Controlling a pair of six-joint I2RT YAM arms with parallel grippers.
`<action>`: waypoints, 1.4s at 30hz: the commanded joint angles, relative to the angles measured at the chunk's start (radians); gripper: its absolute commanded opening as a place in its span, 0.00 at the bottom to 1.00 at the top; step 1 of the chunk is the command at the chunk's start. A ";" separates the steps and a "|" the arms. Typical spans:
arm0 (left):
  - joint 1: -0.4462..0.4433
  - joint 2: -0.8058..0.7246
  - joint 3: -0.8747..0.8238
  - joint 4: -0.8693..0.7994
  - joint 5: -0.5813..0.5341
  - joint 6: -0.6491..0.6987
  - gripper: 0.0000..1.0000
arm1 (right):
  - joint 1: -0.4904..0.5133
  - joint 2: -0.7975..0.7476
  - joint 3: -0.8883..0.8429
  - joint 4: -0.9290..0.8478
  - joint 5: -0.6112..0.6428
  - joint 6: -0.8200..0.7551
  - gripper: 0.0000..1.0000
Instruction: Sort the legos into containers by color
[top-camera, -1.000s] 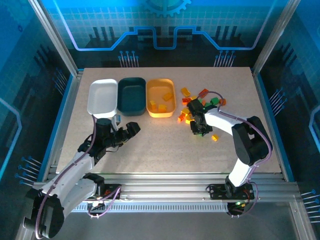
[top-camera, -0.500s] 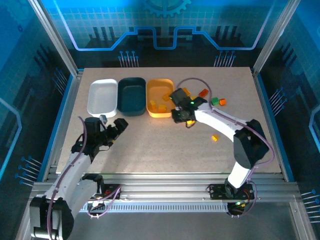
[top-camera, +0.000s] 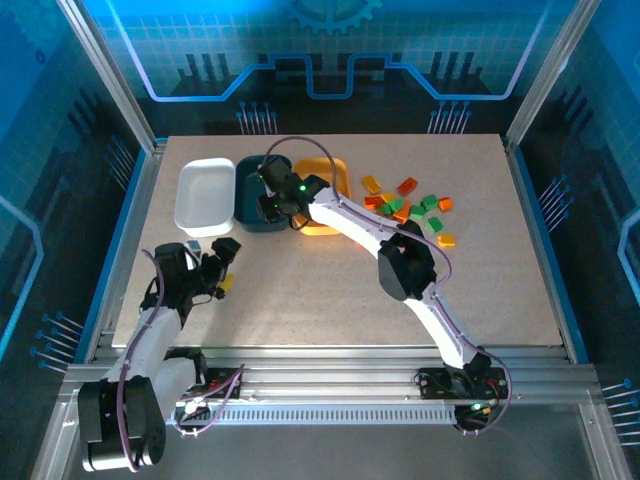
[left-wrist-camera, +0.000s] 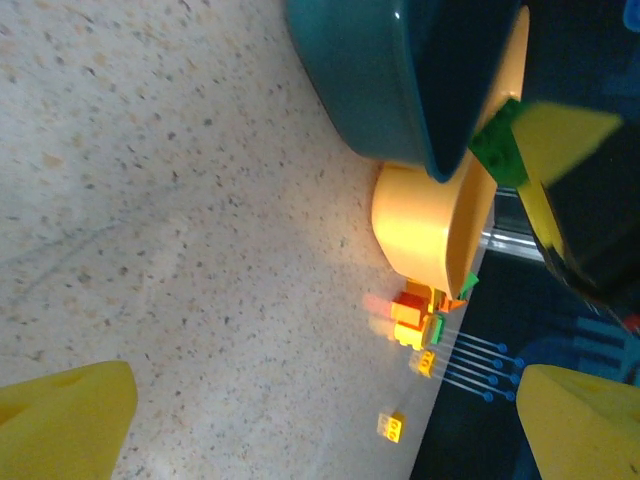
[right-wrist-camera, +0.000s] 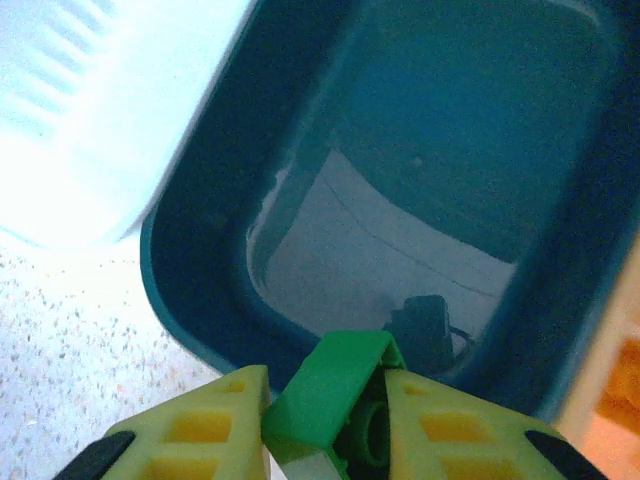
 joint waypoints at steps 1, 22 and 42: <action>0.006 -0.004 0.037 0.039 0.085 0.031 0.99 | -0.001 0.068 0.140 -0.098 -0.034 -0.022 0.35; -0.411 0.087 0.087 0.089 -0.068 0.092 0.99 | -0.198 -0.707 -1.061 0.187 0.232 0.385 0.38; -0.453 0.022 0.096 -0.017 -0.135 0.116 0.99 | -0.260 -0.489 -1.017 0.254 0.167 0.503 0.52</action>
